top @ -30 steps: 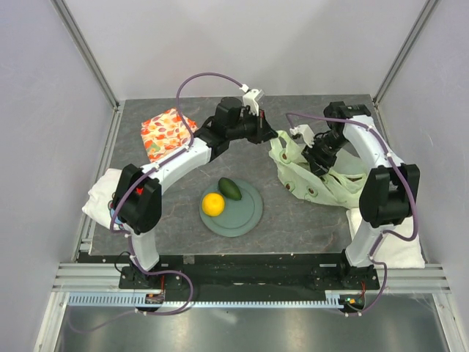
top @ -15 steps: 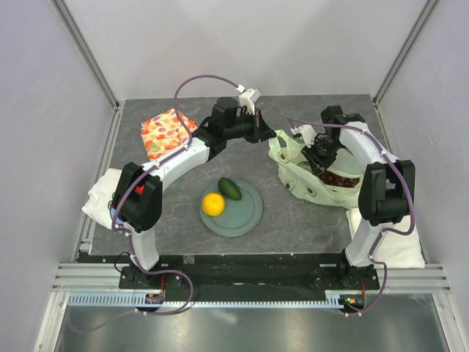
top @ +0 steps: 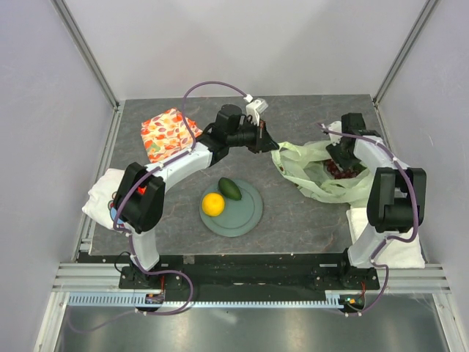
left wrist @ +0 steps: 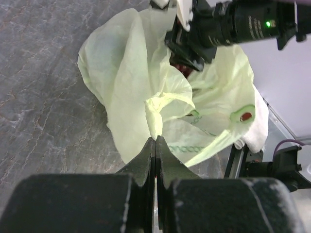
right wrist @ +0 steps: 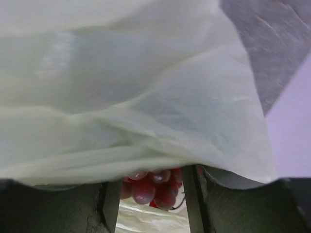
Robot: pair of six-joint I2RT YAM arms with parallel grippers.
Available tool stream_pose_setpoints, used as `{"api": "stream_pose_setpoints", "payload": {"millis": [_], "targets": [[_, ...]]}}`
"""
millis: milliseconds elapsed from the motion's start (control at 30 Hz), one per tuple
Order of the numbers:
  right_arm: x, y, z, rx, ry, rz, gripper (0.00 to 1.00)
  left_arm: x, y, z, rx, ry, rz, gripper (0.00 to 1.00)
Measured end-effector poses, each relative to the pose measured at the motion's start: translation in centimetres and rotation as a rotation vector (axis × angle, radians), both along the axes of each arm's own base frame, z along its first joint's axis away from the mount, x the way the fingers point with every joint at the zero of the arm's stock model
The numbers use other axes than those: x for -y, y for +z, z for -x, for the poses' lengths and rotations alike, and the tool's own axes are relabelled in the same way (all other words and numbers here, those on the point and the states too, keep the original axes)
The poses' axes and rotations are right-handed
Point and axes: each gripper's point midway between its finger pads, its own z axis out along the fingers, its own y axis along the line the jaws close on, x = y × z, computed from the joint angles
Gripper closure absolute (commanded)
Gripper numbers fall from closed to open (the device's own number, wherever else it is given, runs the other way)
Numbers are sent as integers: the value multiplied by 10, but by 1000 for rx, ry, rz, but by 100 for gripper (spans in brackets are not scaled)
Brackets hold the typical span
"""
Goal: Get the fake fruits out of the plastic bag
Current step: Adjust the plastic bag at the center of the board.
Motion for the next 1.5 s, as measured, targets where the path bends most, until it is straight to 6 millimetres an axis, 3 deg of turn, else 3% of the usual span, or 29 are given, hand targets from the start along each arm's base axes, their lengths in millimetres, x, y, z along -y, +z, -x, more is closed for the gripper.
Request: {"api": "stream_pose_setpoints", "payload": {"millis": [133,333,533,633,800,867,967,1033,1133,1200,1267,1367,1500], "targets": [[30,4,0,30,-103,27,41,3,4,4,5,-25,13,98],[42,11,-8,41,-170,6,38,13,27,2,44,-68,57,98],[66,18,-26,74,-259,-30,37,16,27,2,46,-80,62,98],[75,11,-31,64,-287,-28,35,20,22,4,36,-91,57,98],[80,-21,-32,-15,-302,-4,34,26,15,7,24,-110,53,98],[79,-35,-30,-53,-296,-1,40,28,12,7,20,-114,50,98],[80,-45,-26,-87,-286,6,58,30,9,8,19,-119,45,98],[81,-45,-26,-88,-282,9,65,30,9,8,22,-120,45,98],[78,-42,-22,-99,-279,-12,66,30,11,7,32,-120,44,98],[70,-27,-22,-105,-270,-58,66,30,13,6,43,-119,42,98],[60,1,-31,-70,-256,-123,66,30,17,3,64,-115,43,98],[36,67,-49,63,-207,-256,66,31,27,-3,100,-101,48,98],[-1,138,-37,179,-112,-419,67,32,37,-10,136,-83,50,98]]}}
